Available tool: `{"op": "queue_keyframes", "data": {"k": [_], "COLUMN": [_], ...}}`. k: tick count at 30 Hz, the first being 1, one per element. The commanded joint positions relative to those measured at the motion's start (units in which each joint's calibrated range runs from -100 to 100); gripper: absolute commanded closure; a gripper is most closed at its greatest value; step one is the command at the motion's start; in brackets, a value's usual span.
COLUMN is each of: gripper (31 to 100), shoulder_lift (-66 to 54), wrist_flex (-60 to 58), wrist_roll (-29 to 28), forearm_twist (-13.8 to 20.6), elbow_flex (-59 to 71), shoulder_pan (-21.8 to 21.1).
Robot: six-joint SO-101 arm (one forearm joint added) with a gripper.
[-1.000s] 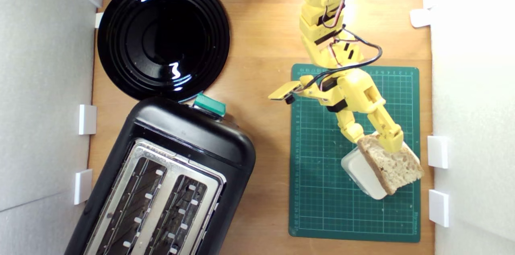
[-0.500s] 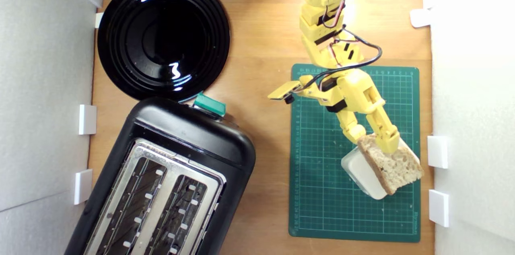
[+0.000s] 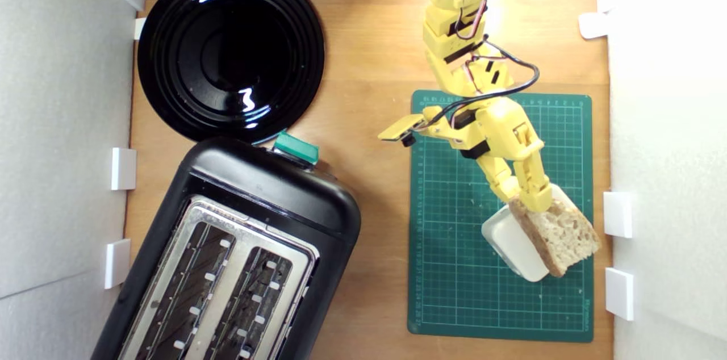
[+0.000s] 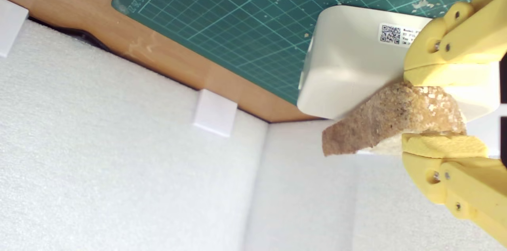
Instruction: Pick bread and place in toaster
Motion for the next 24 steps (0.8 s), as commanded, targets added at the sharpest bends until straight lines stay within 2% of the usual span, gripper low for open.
{"op": "queue_keyframes", "data": {"k": [1, 10, 16, 24], "gripper": [69.5, 73.7, 73.1, 73.5], "shoulder_lift": [-0.8, -1.2, -5.4, -28.4], "wrist_flex": [-1.1, -1.1, -0.5, 22.9], "wrist_roll": [0.2, 0.1, 0.2, 0.2], "forearm_twist": [0.2, -0.1, -0.6, 0.2], "elbow_flex": [-2.4, -2.3, -1.9, -2.2], "shoulder_pan": [-0.7, -0.7, -0.3, 0.2]}}
